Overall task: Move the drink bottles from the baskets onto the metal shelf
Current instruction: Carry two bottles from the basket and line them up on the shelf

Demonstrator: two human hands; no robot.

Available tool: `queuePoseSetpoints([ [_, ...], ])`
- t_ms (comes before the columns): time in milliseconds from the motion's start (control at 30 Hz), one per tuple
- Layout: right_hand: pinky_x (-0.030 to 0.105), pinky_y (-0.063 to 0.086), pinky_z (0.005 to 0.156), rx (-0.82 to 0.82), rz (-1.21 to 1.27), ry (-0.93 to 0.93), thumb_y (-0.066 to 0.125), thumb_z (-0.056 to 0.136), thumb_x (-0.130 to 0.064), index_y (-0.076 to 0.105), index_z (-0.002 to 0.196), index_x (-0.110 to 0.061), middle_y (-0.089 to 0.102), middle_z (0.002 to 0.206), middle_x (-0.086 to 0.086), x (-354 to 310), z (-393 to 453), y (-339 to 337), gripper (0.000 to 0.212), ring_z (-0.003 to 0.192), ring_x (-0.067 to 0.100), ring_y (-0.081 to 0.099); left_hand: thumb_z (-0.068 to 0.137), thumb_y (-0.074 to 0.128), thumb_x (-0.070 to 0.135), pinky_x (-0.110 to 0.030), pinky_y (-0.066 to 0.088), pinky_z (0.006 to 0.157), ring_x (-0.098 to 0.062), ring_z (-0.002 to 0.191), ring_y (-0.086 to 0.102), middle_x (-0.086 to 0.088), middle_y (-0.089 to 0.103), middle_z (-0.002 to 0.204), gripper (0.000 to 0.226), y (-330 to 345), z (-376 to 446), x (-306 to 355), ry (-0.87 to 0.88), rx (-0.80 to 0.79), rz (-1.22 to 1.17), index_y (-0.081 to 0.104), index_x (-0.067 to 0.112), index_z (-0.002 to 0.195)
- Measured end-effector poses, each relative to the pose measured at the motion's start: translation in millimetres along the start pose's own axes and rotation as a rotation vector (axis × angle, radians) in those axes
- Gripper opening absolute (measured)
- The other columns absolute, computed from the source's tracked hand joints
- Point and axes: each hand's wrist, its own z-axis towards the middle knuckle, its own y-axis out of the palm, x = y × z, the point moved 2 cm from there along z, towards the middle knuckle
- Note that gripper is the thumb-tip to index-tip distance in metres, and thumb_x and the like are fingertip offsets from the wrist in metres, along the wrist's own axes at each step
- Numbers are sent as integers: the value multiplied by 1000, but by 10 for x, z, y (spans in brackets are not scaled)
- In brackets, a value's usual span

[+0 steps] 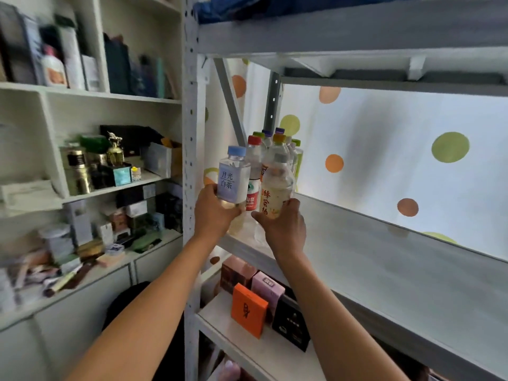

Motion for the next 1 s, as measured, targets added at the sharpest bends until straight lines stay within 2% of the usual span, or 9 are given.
queuePoseSetpoints([
  [133,34,47,75,-50,36,7,85,69,-49,46,117,-14,63,118,6,42,98,100,71,107,28,62,63,88,39,-25,46,76,-15,101,57,0,58,114,69,94,80,-132,-1,-54,-4,52,15,116],
  [267,34,51,85,-167,170,59,86,68,-40,51,121,-13,61,123,6,117,141,58,69,107,22,60,66,86,41,-37,50,91,-19,111,56,-1,56,124,78,128,115,-179,-19,-116,-46,44,15,126],
  [400,44,36,114,-315,132,98,90,59,-37,27,150,-17,37,148,6,261,217,9,112,137,26,38,76,78,42,-30,45,90,-11,110,52,6,54,123,67,93,140,-171,5,-202,-48,45,19,129],
  [500,54,42,109,-414,212,98,96,39,-40,20,144,-34,41,141,2,326,348,190,130,132,26,43,80,74,40,-24,41,79,-14,107,55,5,58,118,52,62,183,-183,30,-197,3,52,21,123],
  [600,52,50,101,-491,382,161,92,52,-9,24,139,-26,55,126,4,325,408,361,112,119,26,56,76,78,39,-26,45,80,-16,107,57,3,60,121,59,39,228,-177,54,-175,45,53,21,126],
  [700,51,49,102,-444,430,203,95,34,-29,26,138,-30,53,131,3,364,492,609,124,123,27,53,72,81,39,-27,46,82,-18,108,59,1,62,122,64,18,267,-148,62,-164,82,54,19,126],
  [767,53,41,109,-387,379,216,93,26,-41,20,145,-30,42,145,5,434,559,769,140,136,30,41,71,83,36,-25,44,81,-17,107,60,1,63,121,63,10,274,-121,59,-158,89,55,17,124],
  [900,48,13,123,-379,251,249,90,60,-28,-7,156,-15,8,162,13,77,333,536,137,150,31,6,72,83,29,-27,46,80,-21,105,61,-4,65,118,57,-5,281,-85,60,-129,113,57,13,119],
  [1000,46,2,123,-397,222,257,85,71,-31,-21,154,-13,-7,164,14,120,393,635,135,151,31,-7,74,82,31,-31,49,85,-24,106,61,-8,63,117,55,-34,318,-101,52,-109,161,57,14,120],
])
